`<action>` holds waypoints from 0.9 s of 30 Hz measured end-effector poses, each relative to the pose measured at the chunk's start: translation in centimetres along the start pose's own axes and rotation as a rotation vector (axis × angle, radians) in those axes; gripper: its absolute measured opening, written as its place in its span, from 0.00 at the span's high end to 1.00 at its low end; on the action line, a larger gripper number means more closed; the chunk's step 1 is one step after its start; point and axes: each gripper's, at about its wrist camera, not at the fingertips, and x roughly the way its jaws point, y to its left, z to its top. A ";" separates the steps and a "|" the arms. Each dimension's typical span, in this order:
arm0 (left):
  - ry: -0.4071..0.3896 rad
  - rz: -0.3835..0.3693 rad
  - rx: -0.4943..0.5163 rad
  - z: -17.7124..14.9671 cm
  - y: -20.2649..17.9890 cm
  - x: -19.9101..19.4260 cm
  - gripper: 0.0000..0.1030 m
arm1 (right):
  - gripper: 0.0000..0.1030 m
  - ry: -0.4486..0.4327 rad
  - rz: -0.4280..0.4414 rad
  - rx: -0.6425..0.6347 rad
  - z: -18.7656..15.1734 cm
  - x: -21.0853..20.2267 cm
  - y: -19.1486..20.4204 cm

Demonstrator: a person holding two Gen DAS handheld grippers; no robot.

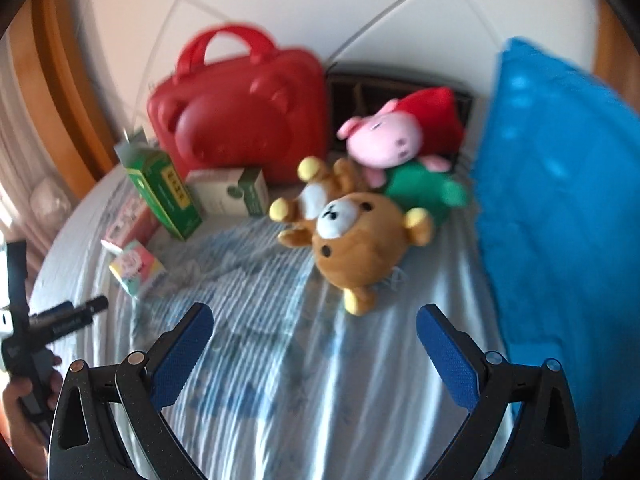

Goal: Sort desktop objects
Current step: 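Grasp the Kotex pad pack with the left gripper while the right grasps the green syrup box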

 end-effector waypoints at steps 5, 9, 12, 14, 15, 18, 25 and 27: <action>0.027 0.020 -0.186 3.4 -0.8 3.7 0.14 | 0.00 0.063 0.054 -0.053 1.6 6.0 1.9; 0.051 0.085 -0.242 5.2 -1.9 6.8 0.14 | 0.00 0.093 0.086 -0.078 2.8 9.5 2.8; 0.108 0.103 -0.239 5.1 -2.3 9.6 0.14 | 0.00 0.105 0.105 -0.084 3.7 11.9 3.4; 0.108 0.058 -0.222 4.7 -2.0 10.3 0.17 | 0.00 0.116 0.123 -0.090 4.2 13.4 4.0; 0.084 0.042 -0.206 4.5 -1.7 9.9 0.21 | 0.00 0.122 0.137 -0.096 4.4 14.1 4.5; 0.044 0.034 -0.121 4.2 -0.9 8.5 0.32 | 0.00 0.132 0.195 -0.130 4.8 16.1 6.6; -0.067 0.023 -0.024 4.2 0.3 5.9 0.37 | 0.00 0.087 0.356 -0.215 6.8 18.6 13.2; -0.057 0.000 -0.039 4.0 0.7 6.2 0.37 | 0.00 0.057 0.372 -0.255 7.8 18.8 14.9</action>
